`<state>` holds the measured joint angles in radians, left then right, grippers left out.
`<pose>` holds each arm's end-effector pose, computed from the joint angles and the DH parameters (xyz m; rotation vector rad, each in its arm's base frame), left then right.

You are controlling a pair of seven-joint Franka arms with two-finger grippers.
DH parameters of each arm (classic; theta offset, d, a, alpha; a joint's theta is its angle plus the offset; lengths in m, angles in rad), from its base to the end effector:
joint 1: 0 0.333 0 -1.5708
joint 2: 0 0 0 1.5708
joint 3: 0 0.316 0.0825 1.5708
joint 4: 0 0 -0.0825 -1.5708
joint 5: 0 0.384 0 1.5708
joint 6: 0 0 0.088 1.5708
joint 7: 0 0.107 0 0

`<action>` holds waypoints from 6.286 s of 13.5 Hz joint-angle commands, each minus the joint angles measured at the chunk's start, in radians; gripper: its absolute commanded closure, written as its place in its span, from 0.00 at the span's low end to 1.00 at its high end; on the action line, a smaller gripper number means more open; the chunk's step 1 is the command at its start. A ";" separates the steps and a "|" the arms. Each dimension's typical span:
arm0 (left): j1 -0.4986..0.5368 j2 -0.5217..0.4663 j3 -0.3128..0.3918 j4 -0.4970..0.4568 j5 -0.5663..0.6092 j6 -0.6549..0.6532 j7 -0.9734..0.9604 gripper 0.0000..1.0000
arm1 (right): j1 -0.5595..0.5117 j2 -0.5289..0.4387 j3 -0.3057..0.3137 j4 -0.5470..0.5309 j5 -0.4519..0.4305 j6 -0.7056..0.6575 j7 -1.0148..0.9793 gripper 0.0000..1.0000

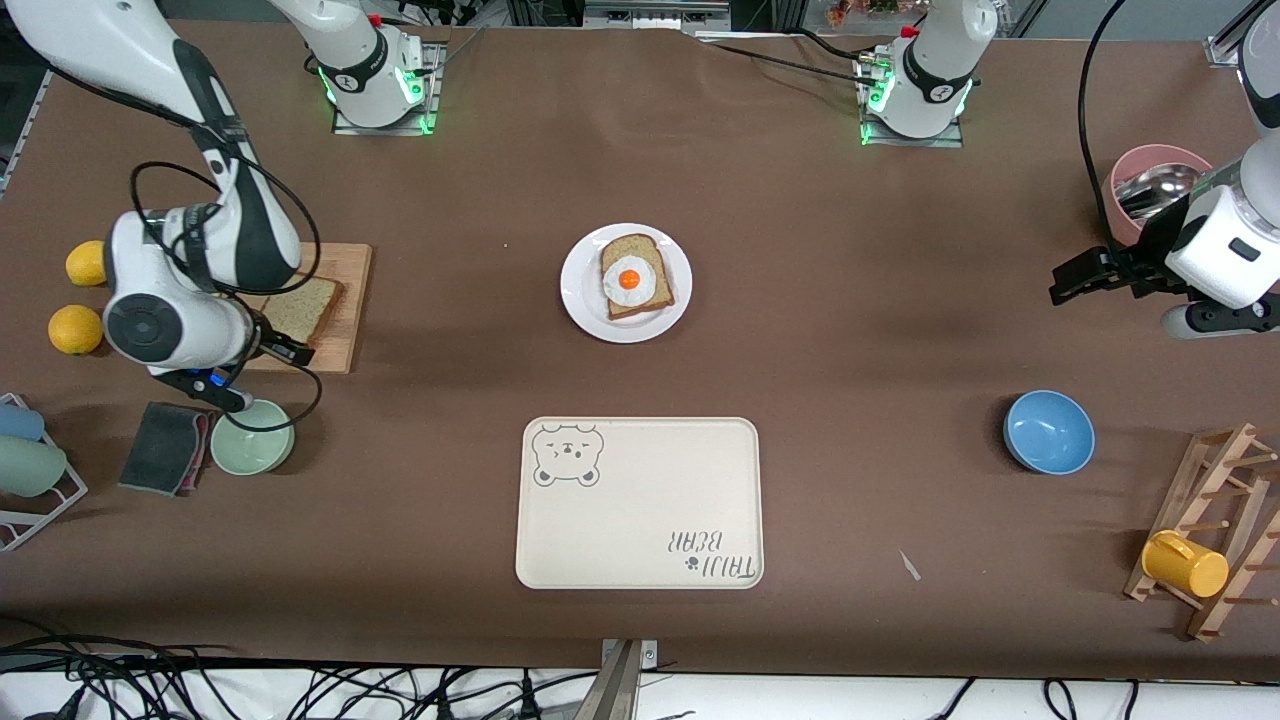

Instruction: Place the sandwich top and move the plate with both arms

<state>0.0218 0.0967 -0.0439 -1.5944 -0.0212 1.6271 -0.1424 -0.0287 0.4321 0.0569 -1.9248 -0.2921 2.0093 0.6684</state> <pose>0.5845 -0.0140 0.5631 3.1141 0.1906 -0.1026 0.5853 -0.0016 0.2432 2.7237 -0.6526 -0.3526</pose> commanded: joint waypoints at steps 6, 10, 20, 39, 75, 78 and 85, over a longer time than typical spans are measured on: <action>-0.002 0.003 -0.001 0.014 -0.006 -0.015 0.009 0.00 | 0.004 0.077 0.001 -0.022 -0.071 0.069 0.125 0.29; -0.002 0.001 -0.001 0.016 -0.005 -0.015 0.009 0.00 | 0.004 0.089 0.001 -0.031 -0.084 0.074 0.131 0.58; -0.005 0.008 -0.002 0.013 -0.005 -0.013 0.004 0.00 | 0.009 0.079 0.035 0.027 -0.081 -0.018 0.120 1.00; -0.009 0.011 -0.004 0.011 -0.006 -0.015 -0.003 0.00 | 0.395 0.094 0.192 0.441 0.305 -0.411 0.158 1.00; -0.006 0.026 -0.010 0.010 -0.008 -0.016 -0.005 0.00 | 0.201 0.018 0.150 0.639 0.329 -0.466 -0.209 0.00; -0.006 0.026 -0.010 0.010 -0.008 -0.016 -0.003 0.00 | 0.196 -0.056 0.000 0.638 0.332 -0.474 -0.285 0.00; -0.006 0.028 -0.010 0.010 -0.008 -0.016 -0.005 0.00 | 0.196 -0.108 -0.247 0.636 0.346 -0.570 -0.696 0.00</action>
<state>0.0169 0.1242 -0.0537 -1.5962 -0.0212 1.6242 -0.1430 0.1574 0.3453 -0.1697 -1.2671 0.0482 1.4715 -0.0018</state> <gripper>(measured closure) 0.000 0.000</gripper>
